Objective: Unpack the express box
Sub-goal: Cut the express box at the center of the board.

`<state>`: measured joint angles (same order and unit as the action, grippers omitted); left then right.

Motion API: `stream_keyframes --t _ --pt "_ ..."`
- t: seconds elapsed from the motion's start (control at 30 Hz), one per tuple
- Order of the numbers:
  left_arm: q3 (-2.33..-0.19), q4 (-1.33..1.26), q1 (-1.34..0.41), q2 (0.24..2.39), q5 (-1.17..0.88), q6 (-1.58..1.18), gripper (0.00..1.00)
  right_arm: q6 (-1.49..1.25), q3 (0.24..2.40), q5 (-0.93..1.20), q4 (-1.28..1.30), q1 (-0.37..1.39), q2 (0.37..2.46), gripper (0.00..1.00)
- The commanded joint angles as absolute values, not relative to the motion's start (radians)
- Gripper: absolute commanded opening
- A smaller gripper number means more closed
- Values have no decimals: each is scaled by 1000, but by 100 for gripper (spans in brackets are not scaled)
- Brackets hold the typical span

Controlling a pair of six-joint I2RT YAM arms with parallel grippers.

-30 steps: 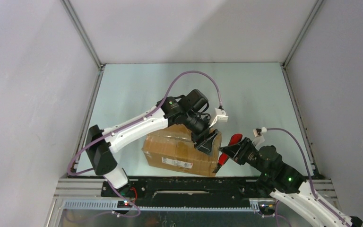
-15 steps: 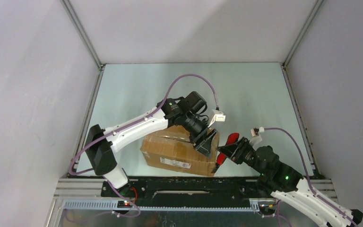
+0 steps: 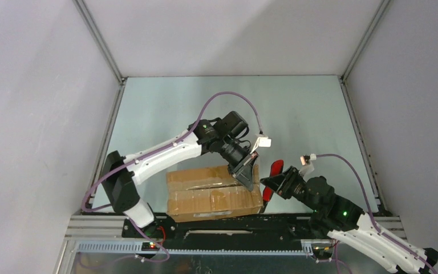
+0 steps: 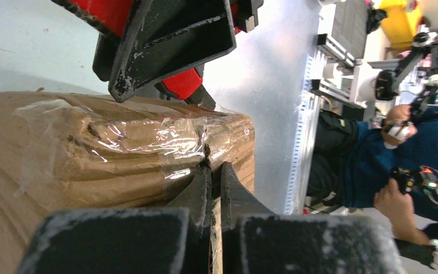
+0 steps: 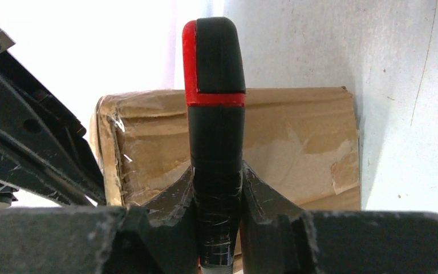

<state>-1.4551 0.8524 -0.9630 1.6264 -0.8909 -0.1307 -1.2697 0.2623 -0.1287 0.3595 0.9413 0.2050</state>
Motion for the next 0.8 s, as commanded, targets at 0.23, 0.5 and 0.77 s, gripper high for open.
stream_keyframes --t 0.23,0.5,0.77 --pt "-1330 748 -1011 1434 -718 175 0 -1184 426 -145 452 877 182 0" --pt "-1272 702 -1024 1386 -712 251 0 -1222 467 -50 409 695 113 0" --pt "-1264 684 -1011 1394 -821 253 0 -1230 368 -206 115 693 131 0"
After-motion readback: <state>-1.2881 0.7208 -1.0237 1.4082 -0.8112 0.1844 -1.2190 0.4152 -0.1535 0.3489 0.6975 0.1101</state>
